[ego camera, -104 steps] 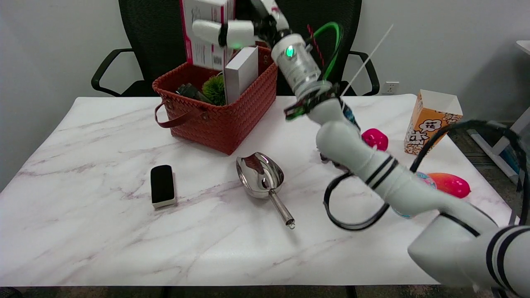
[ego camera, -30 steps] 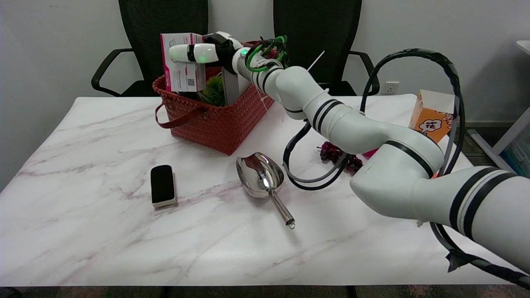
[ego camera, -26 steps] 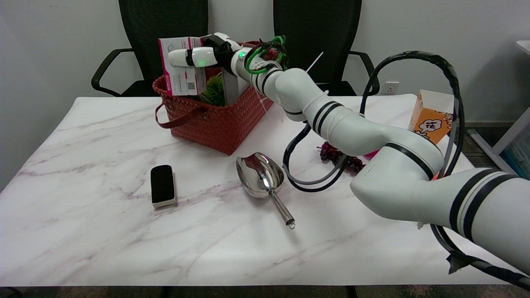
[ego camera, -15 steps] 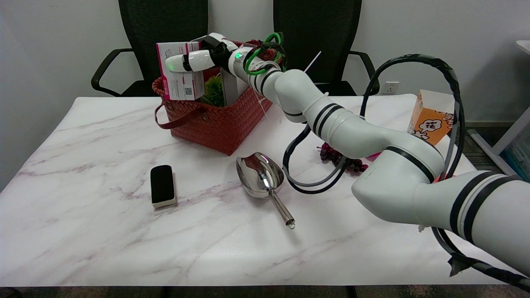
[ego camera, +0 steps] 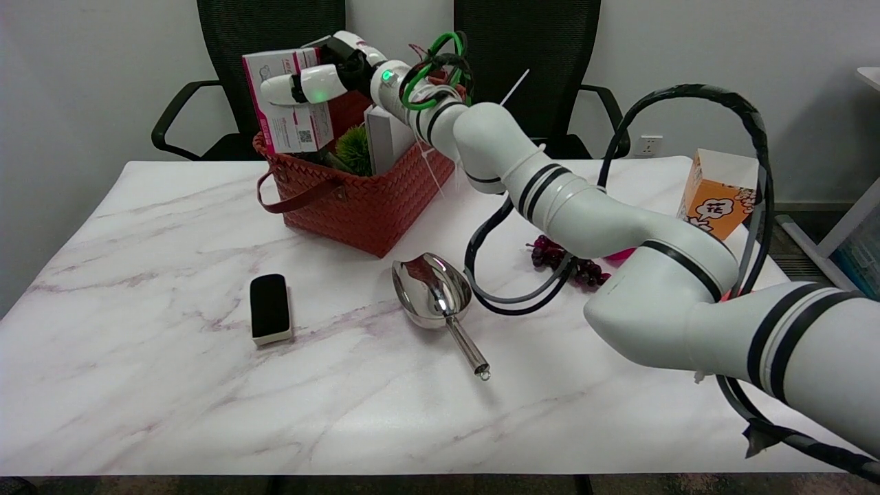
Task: Place the white paper box into the brown storage basket.
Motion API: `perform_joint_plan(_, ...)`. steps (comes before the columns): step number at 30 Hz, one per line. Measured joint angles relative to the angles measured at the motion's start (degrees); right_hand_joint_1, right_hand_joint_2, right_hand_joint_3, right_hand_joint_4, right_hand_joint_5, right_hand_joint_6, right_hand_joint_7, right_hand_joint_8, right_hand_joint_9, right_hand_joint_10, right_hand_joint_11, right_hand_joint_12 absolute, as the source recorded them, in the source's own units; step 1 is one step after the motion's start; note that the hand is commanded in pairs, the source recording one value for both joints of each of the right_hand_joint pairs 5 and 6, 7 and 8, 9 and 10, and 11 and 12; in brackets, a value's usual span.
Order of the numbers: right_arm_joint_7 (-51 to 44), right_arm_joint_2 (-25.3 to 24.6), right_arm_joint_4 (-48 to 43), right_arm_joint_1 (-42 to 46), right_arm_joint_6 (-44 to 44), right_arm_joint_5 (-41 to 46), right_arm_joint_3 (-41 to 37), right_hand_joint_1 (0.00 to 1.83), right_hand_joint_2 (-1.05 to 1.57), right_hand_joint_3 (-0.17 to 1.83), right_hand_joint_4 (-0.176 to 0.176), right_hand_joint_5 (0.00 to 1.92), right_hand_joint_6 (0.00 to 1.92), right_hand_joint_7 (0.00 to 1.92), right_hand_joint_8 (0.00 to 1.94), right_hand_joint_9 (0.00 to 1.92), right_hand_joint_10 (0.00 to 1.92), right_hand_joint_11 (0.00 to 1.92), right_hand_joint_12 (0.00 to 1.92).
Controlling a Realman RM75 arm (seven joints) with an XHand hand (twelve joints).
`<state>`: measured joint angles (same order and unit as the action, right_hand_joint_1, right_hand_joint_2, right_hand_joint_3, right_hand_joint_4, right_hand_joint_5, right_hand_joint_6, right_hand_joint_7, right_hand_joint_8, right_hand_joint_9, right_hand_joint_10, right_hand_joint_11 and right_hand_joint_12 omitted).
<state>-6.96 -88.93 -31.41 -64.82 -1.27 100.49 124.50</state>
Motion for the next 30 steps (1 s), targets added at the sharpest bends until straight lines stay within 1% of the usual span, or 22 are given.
perform_joint_plan(8, -2.3, 0.1, -0.9, -0.6, -0.5, -0.1, -0.3, 1.09, 0.68, 0.7, 0.0, 0.89, 0.89, 1.26, 1.26, 1.15, 1.15, 0.71, 0.71)
perform_joint_plan(30, -18.0, 0.9, 0.7, -1.1, -2.8, -1.6, -0.7, 1.11, 0.61, 0.71, 0.0, 0.86, 0.86, 1.25, 1.25, 1.13, 1.13, 0.68, 0.68)
